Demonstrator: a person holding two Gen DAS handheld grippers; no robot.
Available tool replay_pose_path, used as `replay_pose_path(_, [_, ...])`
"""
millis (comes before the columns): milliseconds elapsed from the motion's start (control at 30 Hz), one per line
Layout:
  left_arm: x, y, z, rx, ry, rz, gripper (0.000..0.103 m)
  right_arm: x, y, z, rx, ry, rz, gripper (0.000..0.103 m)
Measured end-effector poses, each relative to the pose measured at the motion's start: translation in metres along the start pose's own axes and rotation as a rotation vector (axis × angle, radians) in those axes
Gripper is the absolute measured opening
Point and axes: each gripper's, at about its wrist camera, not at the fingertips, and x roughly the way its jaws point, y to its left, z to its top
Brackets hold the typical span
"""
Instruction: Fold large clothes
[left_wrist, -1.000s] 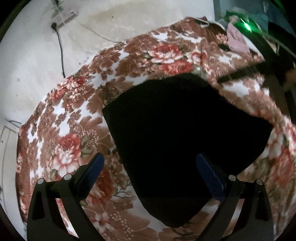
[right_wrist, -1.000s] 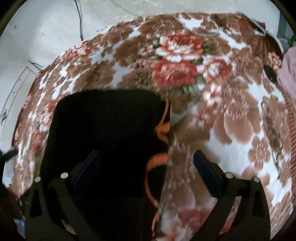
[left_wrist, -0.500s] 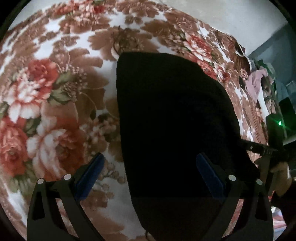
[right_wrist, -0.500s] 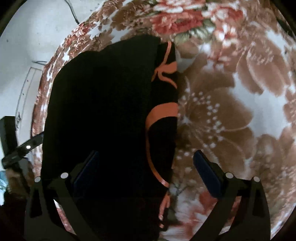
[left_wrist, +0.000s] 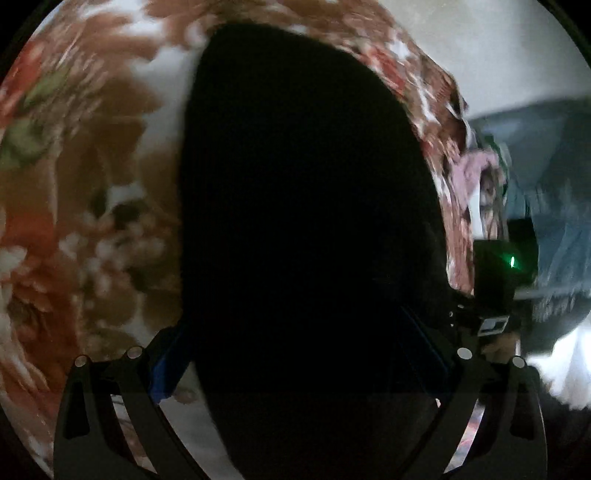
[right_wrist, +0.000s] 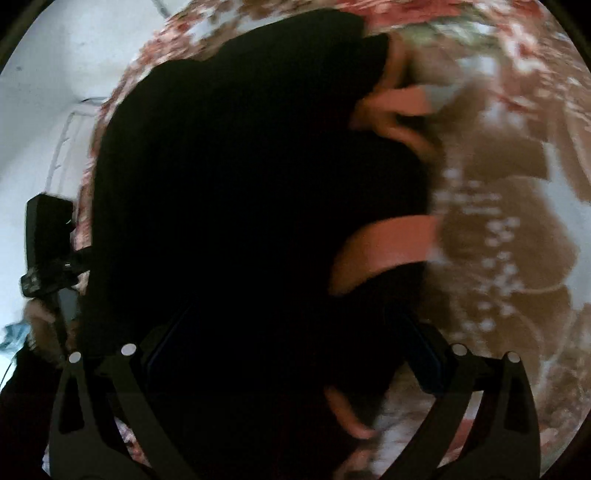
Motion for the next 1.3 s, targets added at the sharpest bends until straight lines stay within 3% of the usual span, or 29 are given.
replay_pose_path(67, [0.0, -0.014, -0.006, 0.084, 0.014, 0.035, 0.097, 0.001, 0.009, -0.001, -0.044, 0.012, -0.018, 0.099])
replay_pose_path(167, [0.008, -0.001, -0.003, 0.033, 0.026, 0.012, 0.099, 0.008, 0.003, 0.002, -0.016, 0.019, 0.032, 0.099])
replay_pose_path(233, [0.023, 0.015, -0.002, -0.023, 0.041, -0.041, 0.099, 0.013, -0.004, 0.007, 0.027, 0.025, 0.079, 0.097])
replay_pose_path(300, [0.029, 0.017, -0.002, -0.05, 0.043, -0.052, 0.098, 0.011, -0.001, 0.01, 0.027, 0.034, 0.07, 0.073])
replay_pose_path(333, [0.028, 0.009, -0.001, -0.044, 0.051, -0.046, 0.088, 0.006, 0.001, 0.01, 0.019, 0.038, 0.064, 0.067])
replay_pose_path(400, [0.018, -0.017, -0.003, 0.027, 0.068, -0.06, 0.082, -0.004, 0.003, 0.006, 0.008, 0.044, 0.054, 0.04])
replay_pose_path(467, [0.012, -0.031, -0.007, 0.082, 0.079, -0.076, 0.08, -0.009, 0.006, 0.003, 0.012, 0.06, 0.112, 0.043])
replay_pose_path(500, [0.015, -0.029, -0.007, 0.075, 0.076, -0.065, 0.081, -0.003, 0.007, 0.002, 0.017, 0.059, 0.093, 0.053])
replay_pose_path(567, [0.029, -0.014, -0.005, 0.026, 0.07, -0.03, 0.085, 0.01, 0.006, 0.004, 0.018, 0.064, 0.077, 0.065])
replay_pose_path(633, [0.038, 0.0, -0.003, -0.035, 0.069, -0.071, 0.086, 0.024, 0.0, 0.01, 0.064, 0.071, 0.122, 0.072])
replay_pose_path(667, [0.04, 0.002, -0.003, -0.048, 0.071, -0.092, 0.086, 0.025, 0.0, 0.011, 0.068, 0.075, 0.124, 0.071])
replay_pose_path(700, [0.039, 0.0, -0.004, -0.054, 0.074, -0.104, 0.083, 0.024, 0.002, 0.012, 0.057, 0.082, 0.115, 0.058])
replay_pose_path(767, [0.03, -0.006, -0.008, -0.045, 0.082, -0.161, 0.073, 0.014, 0.008, 0.009, 0.042, 0.1, 0.144, 0.047])
replay_pose_path(833, [0.024, -0.009, -0.011, -0.023, 0.094, -0.21, 0.071, 0.009, 0.014, 0.004, 0.014, 0.101, 0.144, 0.047])
replay_pose_path(933, [0.038, -0.004, -0.016, -0.023, 0.078, -0.15, 0.074, 0.026, 0.015, 0.003, 0.002, 0.099, 0.125, 0.05])
replay_pose_path(1000, [0.048, -0.004, -0.014, -0.045, 0.058, -0.145, 0.074, 0.033, 0.011, 0.005, 0.018, 0.092, 0.136, 0.045])
replay_pose_path(1067, [0.047, -0.016, -0.013, -0.039, 0.046, -0.115, 0.067, 0.029, 0.01, 0.002, 0.03, 0.077, 0.128, 0.037])
replay_pose_path(1167, [0.027, -0.039, -0.014, -0.036, 0.027, -0.156, 0.053, 0.008, 0.02, -0.008, 0.034, 0.021, 0.099, 0.031])
replay_pose_path(1300, [-0.002, -0.071, -0.018, 0.03, 0.022, -0.191, 0.052, -0.026, 0.037, -0.024, 0.025, -0.03, 0.142, 0.03])
